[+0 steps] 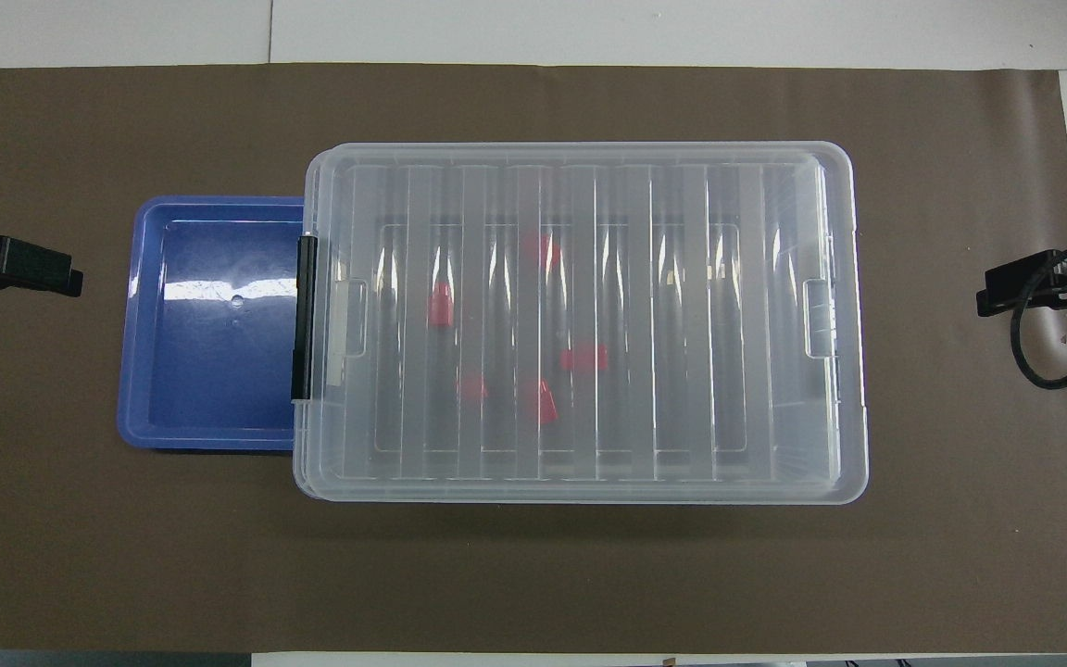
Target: Place red block in blue tray from box
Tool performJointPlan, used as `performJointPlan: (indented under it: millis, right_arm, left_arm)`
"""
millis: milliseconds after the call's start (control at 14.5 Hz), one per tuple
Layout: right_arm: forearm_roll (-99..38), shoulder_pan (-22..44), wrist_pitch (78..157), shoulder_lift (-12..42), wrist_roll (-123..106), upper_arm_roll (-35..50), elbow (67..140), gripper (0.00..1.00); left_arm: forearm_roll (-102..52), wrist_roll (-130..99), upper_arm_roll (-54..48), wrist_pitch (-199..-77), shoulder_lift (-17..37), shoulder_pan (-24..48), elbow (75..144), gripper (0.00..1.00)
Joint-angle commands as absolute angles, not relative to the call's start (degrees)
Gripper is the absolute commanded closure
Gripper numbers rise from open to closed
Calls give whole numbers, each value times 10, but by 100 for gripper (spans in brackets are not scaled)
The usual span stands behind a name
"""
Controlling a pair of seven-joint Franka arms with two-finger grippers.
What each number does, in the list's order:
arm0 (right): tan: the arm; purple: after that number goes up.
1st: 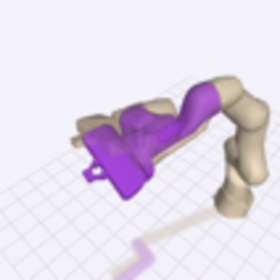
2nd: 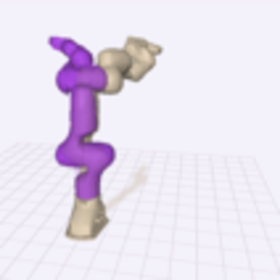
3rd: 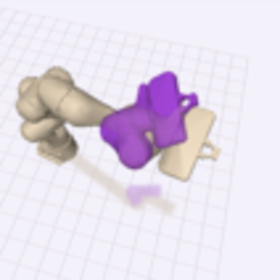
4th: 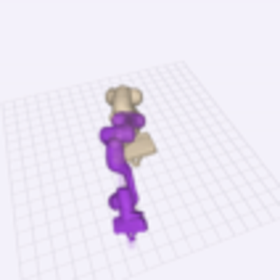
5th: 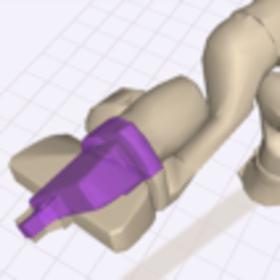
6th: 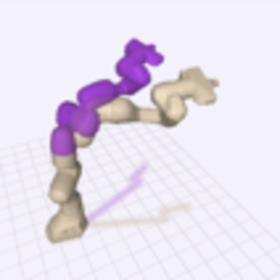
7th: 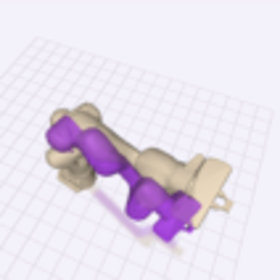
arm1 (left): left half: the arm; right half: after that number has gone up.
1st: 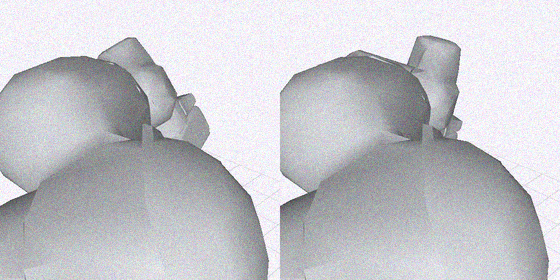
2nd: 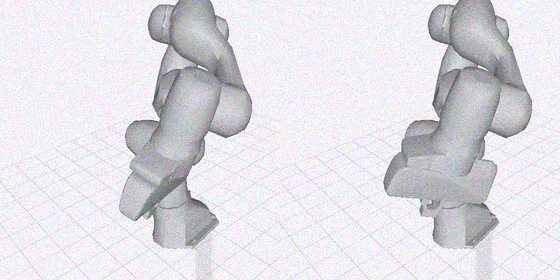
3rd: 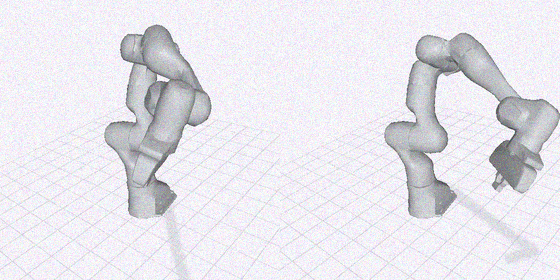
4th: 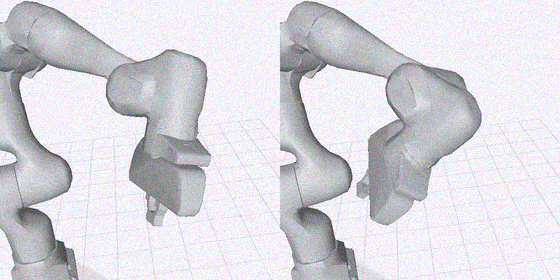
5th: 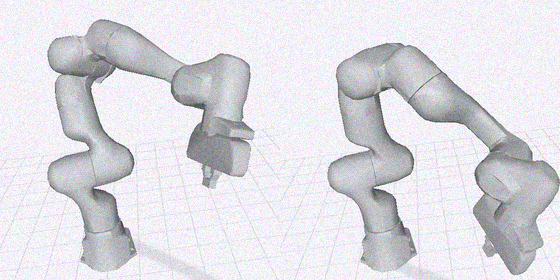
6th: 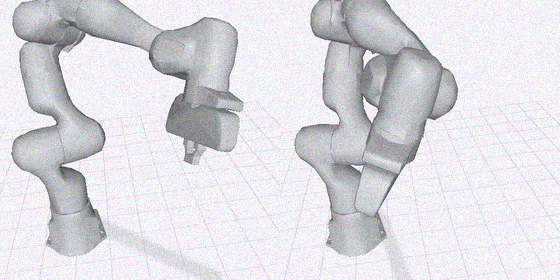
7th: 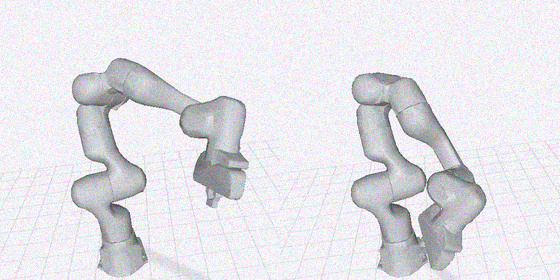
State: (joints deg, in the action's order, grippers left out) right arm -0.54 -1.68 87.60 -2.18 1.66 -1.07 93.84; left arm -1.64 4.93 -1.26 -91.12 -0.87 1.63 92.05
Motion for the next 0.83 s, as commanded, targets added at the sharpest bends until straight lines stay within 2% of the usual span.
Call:
performJointPlan:
  millis: [0,345,759]
  right_arm:
    - [-8,-19,886,-30,4,-9,948,0]
    - [-12,-23,915,-31,10,-8,956,0]
    - [-17,9,1036,-32,72,0,1037,0]
  left_arm:
    - [-24,55,-8,-905,-12,18,924,0]
    - [-24,55,-8,-905,-12,18,924,0]
    - [-24,56,-8,-904,-12,18,924,0]
